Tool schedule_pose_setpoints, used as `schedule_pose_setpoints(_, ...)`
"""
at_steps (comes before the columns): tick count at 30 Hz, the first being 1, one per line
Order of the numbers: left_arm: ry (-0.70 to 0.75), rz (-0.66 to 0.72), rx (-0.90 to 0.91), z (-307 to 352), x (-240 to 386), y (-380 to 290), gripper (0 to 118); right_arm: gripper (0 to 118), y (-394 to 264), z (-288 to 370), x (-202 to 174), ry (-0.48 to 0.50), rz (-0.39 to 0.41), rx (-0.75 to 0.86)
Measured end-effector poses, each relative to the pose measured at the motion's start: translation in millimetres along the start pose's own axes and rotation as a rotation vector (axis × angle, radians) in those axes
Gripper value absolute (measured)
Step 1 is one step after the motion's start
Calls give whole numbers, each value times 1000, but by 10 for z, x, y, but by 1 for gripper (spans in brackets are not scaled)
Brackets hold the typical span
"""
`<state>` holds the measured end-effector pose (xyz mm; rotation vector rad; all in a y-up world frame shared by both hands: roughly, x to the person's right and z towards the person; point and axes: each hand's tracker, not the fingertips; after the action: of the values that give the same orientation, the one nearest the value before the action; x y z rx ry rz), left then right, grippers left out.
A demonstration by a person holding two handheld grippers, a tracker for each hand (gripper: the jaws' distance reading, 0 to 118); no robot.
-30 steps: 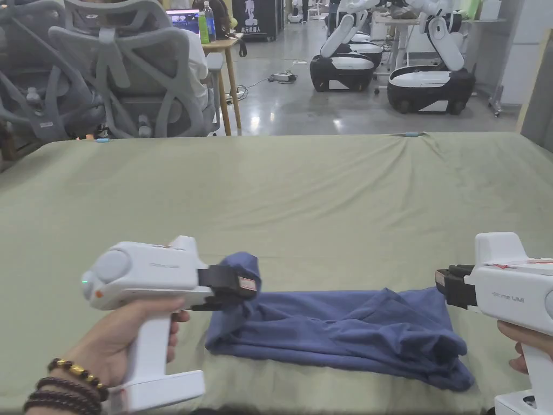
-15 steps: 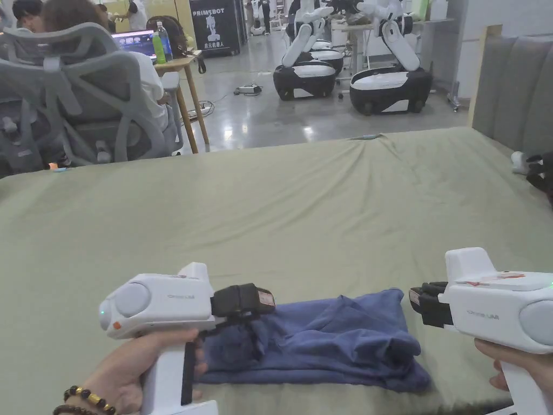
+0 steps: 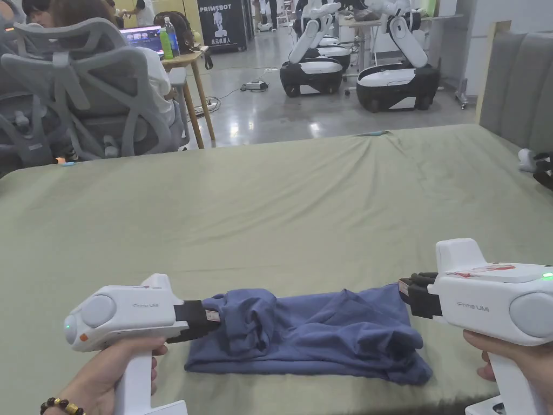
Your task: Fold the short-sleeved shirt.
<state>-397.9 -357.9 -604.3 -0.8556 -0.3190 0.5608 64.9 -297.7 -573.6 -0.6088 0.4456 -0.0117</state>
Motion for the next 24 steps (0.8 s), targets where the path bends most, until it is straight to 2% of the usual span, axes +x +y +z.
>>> schedule_pose_setpoints(3,26,-13,-73,-328,17,92,0,0,2,33,-22,4,-6,7)
schedule_pose_setpoints(6,-20,-35,-89,-578,262,94,0,0,-4,79,-15,3,-10,15)
schedule_pose_setpoints(9,-182,-30,-135,-817,533,57,0,0,-27,134,16,1,-17,20)
schedule_pose_setpoints(12,-133,-107,-207,-1116,787,-51,0,0,-54,175,67,-19,-21,16)
schedule_pose_setpoints(14,-130,-107,-212,-1256,853,-132,0,0,-68,211,103,-30,-28,17)
schedule_pose_setpoints(19,-149,-60,-198,-1109,759,-19,0,0,-48,317,155,-43,-48,35)
schedule_pose_setpoints(21,-155,-110,-115,-856,744,76,0,0,-24,325,136,-46,-38,43)
schedule_pose_setpoints(24,-204,-56,-32,-394,519,193,0,0,7,297,95,-49,-28,54)
